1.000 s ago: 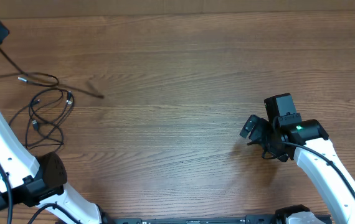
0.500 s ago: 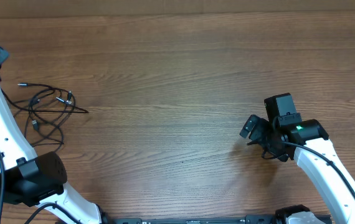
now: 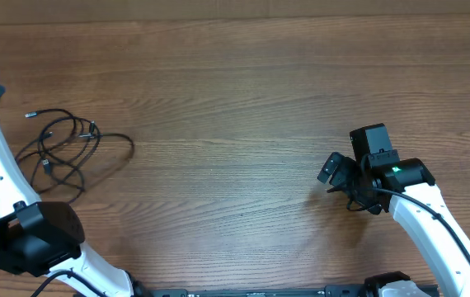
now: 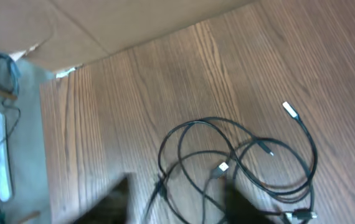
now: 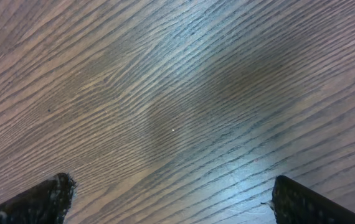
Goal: Untangle cables
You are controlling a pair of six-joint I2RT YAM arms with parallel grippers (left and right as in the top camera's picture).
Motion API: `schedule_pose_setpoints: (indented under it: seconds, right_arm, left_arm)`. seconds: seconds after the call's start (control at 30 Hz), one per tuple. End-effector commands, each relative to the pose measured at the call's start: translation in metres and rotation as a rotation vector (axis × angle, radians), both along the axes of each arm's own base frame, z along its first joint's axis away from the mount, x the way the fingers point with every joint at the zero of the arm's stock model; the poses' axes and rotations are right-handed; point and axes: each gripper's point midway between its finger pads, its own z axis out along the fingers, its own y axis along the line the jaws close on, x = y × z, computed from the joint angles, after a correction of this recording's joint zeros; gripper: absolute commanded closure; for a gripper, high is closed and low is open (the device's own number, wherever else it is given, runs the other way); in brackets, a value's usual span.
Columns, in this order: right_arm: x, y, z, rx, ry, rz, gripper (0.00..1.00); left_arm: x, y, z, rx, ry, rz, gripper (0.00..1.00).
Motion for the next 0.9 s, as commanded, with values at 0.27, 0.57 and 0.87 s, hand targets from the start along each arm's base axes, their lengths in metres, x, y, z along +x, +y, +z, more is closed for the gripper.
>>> schedule_pose_setpoints:
  seconds: [0.27, 0.57, 0.87]
  right_arm:
    - [0.001, 0.0, 0.0, 0.003, -0.002, -0.007, 0.0]
    - [0.0, 0.0, 0.0, 0.003, -0.001, -0.007, 0.0]
    - [0.0, 0.0, 0.0, 0.003, -0.001, -0.007, 0.0]
  left_arm:
    - [0.042, -0.058, -0.024, -0.341, -0.138, -0.259, 0.21]
    - [0.06, -0.141, -0.043, -0.503, -0.026, -0.589, 0.21]
    - [0.043, -0.189, -0.132, -0.547, 0.242, -0.656, 0.19]
